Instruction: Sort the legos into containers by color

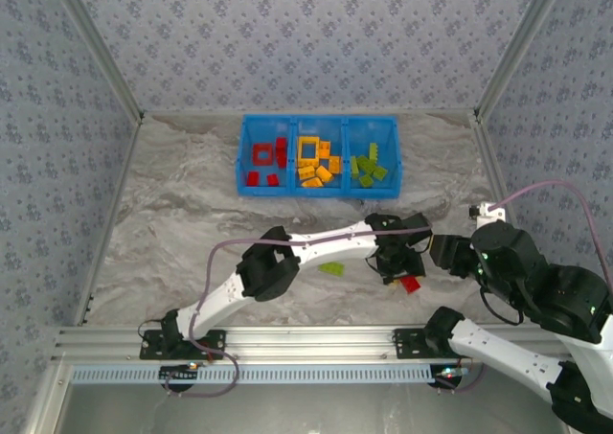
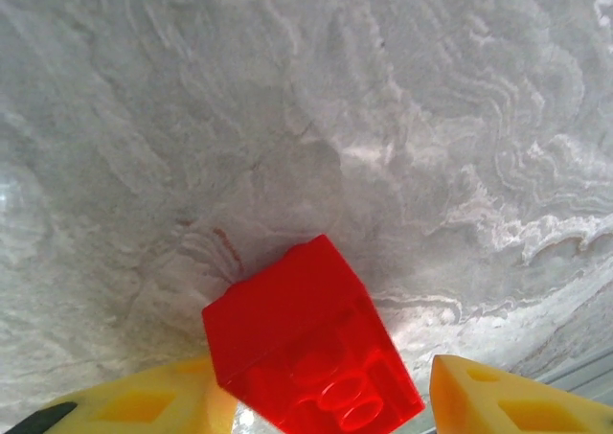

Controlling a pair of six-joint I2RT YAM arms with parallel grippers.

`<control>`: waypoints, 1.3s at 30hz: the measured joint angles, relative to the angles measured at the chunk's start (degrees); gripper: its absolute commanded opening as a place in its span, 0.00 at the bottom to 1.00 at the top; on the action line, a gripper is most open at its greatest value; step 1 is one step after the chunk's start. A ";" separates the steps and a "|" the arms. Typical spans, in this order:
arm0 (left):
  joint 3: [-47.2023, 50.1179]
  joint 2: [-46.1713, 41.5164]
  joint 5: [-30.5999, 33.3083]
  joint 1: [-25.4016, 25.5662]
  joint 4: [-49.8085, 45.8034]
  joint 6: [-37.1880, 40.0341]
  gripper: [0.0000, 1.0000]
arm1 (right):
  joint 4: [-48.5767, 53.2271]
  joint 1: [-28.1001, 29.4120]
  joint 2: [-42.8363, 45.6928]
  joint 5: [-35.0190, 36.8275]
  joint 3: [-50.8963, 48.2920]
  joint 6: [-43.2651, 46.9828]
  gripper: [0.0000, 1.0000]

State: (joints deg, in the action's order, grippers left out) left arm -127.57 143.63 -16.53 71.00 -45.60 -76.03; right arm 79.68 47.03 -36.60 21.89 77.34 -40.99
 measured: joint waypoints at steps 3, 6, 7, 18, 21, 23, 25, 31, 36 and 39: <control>-2.58 1.81 0.61 -0.02 -1.14 -0.07 0.42 | -0.02 0.00 0.17 0.00 0.00 -0.02 0.51; -2.86 2.01 0.96 -0.11 -2.16 -0.04 0.37 | -0.02 0.00 0.31 0.00 0.00 0.00 0.51; -2.86 1.99 0.96 -0.13 -2.40 -0.04 0.36 | -0.02 0.00 0.31 0.00 0.00 0.00 0.51; 7.48 -5.33 5.70 -3.43 -6.60 0.42 0.38 | -0.66 0.00 0.35 -0.02 -0.94 0.00 0.51; 10.80 -7.26 6.34 -4.81 -7.10 0.50 0.42 | -1.07 0.00 0.35 -0.02 -1.62 0.00 0.52; 13.09 -8.55 6.99 -5.40 -7.26 0.55 0.48 | -1.57 0.00 0.35 -0.07 -2.16 0.00 0.52; 14.16 -8.59 7.17 -5.64 -7.32 0.59 0.49 | -2.01 0.00 0.35 -0.15 -2.64 0.00 0.52; 14.38 -8.72 7.02 -5.75 -7.19 0.68 0.42 | -2.12 0.00 0.35 -0.24 -2.80 0.00 0.52; 14.38 -8.74 7.17 -5.75 -7.52 0.70 0.37 | -2.14 0.00 0.35 -0.24 -2.91 0.00 0.52; 13.81 -8.74 7.17 -5.75 -7.89 0.74 0.27 | -2.32 0.00 0.35 -0.24 -3.13 0.00 0.52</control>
State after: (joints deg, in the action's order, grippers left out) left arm -113.75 134.89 -9.37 65.25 -53.49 -75.29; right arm 77.36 47.03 -36.25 21.65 74.22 -40.99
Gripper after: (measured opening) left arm 0.339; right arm 0.522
